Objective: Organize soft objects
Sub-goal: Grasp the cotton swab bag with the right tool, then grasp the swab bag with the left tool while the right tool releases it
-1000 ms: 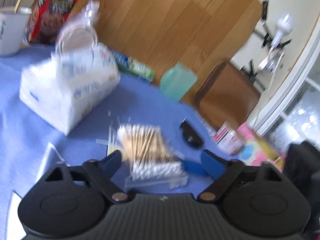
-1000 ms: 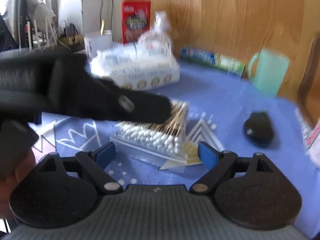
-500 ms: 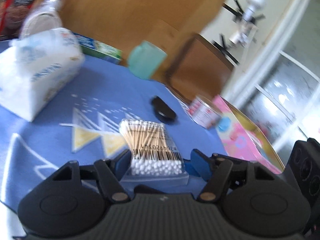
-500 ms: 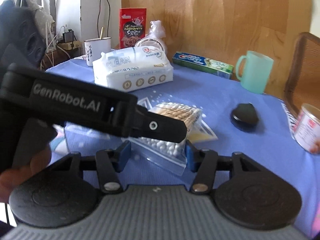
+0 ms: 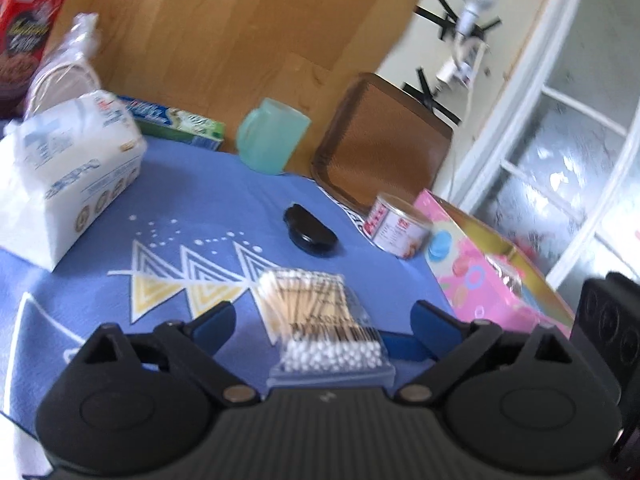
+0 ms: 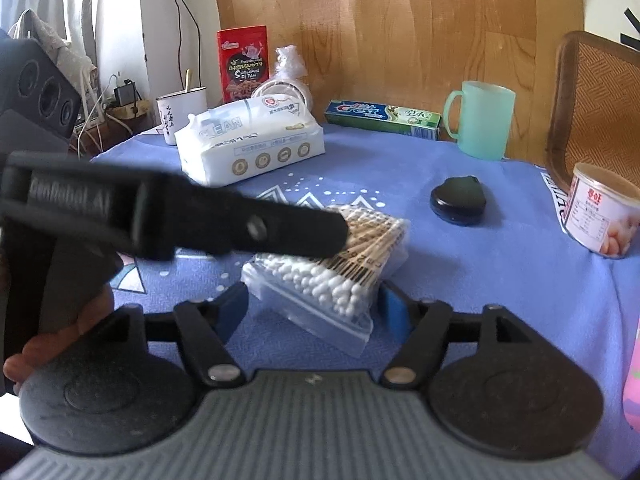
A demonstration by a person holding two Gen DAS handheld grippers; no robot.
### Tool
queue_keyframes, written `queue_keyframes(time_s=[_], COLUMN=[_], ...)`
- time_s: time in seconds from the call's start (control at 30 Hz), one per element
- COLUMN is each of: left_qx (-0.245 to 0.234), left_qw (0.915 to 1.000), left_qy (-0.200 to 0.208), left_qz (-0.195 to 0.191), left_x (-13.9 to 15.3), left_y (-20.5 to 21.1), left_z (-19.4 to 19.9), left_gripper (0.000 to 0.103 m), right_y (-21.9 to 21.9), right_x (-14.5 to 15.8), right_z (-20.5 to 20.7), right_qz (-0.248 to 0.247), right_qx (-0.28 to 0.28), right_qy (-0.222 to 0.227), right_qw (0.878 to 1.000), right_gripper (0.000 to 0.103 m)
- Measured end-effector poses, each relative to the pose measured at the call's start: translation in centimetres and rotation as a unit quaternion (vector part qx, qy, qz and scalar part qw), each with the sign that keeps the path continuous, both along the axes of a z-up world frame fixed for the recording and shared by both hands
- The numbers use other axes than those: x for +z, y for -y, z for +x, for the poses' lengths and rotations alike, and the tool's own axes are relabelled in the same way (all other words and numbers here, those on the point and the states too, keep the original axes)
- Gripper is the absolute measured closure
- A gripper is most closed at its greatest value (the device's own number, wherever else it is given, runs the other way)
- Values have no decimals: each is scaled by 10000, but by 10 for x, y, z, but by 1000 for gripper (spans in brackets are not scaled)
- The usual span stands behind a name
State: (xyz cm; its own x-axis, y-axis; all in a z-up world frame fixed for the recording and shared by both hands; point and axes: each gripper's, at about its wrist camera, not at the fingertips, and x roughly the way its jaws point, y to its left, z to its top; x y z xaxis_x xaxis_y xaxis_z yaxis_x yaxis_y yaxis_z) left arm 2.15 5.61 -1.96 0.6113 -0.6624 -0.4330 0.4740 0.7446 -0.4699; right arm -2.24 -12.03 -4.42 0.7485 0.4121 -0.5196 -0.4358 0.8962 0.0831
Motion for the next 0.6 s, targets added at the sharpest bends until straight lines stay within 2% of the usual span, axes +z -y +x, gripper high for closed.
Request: queue_keyframes(time_s=[0.13, 0.6], left_qx=[72, -42], left_qw=[9997, 9996], left_qy=[-167, -224], left_qz=[-160, -162], left_x=[-2, -4], left_y=[-5, -2], left_z=[6, 9], left_gripper=[5, 7], right_y=[1, -1], right_x=[0, -1], right_z=[1, 1], right_qz=[33, -37], right_qx=[-40, -38], right_qy=[-28, -23], right_qw=[10000, 10000], right_gripper=[22, 21])
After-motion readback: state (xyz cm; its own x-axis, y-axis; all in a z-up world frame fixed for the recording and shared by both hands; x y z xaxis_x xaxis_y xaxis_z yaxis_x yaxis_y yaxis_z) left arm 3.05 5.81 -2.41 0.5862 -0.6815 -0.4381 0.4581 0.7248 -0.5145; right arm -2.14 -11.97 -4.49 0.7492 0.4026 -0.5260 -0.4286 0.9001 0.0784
